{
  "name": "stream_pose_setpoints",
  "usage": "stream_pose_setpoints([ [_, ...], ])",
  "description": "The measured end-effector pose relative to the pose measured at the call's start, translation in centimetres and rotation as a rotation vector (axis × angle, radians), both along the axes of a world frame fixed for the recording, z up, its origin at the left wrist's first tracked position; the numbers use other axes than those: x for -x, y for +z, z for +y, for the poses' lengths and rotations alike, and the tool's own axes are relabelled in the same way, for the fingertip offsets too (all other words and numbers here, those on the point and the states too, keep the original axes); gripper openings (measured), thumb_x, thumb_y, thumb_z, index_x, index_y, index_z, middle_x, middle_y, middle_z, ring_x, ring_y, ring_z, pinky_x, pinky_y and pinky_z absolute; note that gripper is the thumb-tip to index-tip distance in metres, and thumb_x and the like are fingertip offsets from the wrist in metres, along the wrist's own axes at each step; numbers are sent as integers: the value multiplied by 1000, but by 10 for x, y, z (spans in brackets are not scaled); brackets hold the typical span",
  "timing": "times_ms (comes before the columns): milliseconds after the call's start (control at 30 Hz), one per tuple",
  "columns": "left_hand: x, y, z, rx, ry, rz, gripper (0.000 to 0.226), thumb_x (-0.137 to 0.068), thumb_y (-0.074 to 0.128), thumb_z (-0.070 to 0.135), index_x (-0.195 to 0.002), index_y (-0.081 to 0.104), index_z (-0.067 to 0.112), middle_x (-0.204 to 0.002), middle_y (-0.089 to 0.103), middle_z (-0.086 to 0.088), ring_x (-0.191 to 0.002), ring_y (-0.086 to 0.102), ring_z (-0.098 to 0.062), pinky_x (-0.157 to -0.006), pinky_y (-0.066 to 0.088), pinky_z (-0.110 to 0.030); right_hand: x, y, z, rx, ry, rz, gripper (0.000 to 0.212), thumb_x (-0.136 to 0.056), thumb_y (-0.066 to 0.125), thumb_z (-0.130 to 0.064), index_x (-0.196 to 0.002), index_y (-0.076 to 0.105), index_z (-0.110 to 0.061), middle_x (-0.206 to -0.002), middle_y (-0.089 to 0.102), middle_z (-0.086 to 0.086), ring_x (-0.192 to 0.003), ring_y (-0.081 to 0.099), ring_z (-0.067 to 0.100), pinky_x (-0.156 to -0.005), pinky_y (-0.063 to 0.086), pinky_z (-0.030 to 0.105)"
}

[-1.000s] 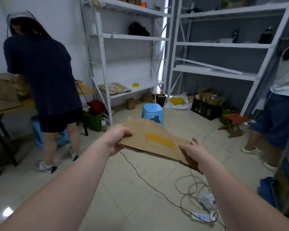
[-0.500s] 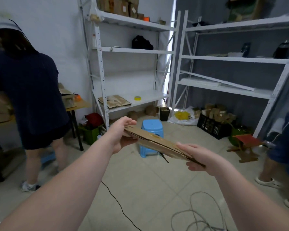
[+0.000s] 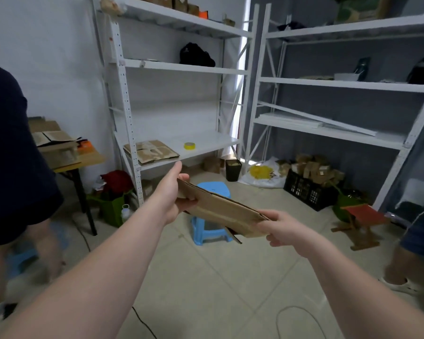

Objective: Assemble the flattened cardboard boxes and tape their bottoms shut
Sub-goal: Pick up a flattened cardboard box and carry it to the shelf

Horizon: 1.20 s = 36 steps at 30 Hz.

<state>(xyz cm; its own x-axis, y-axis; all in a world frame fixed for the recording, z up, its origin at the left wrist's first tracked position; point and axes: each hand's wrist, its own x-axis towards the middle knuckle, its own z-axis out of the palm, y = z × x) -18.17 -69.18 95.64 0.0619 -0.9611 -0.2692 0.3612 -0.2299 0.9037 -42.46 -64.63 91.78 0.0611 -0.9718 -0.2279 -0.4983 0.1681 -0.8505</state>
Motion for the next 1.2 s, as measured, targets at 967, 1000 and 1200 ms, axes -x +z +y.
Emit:
stream_pose_setpoints([
  [967,54,-45,-466,192,-271,-939,82,-84,70,37,-151,22,33,-159,17,4,-144,22,-17,-116,25,-37,25,3,-518,-207,-60,-298,37,-96,50,-44,-114,56,-12,-103,66,16,-77,69,33,-56,59,37],
  [1000,61,-46,-490,186,-332,-996,88,-81,73,38,-151,20,34,-160,12,3,-145,16,-16,-117,20,-36,28,8,-542,-224,-57,-302,37,-97,49,-43,-112,55,-10,-96,68,17,-70,69,34,-51,57,34],
  [1200,88,-64,-581,209,-421,-1382,112,-68,81,47,-153,10,32,-161,0,1,-147,9,-18,-118,17,-33,32,35,-654,-287,-50,-367,37,-100,42,-41,-104,55,-6,-79,72,21,-56,68,32,-38,49,21],
])
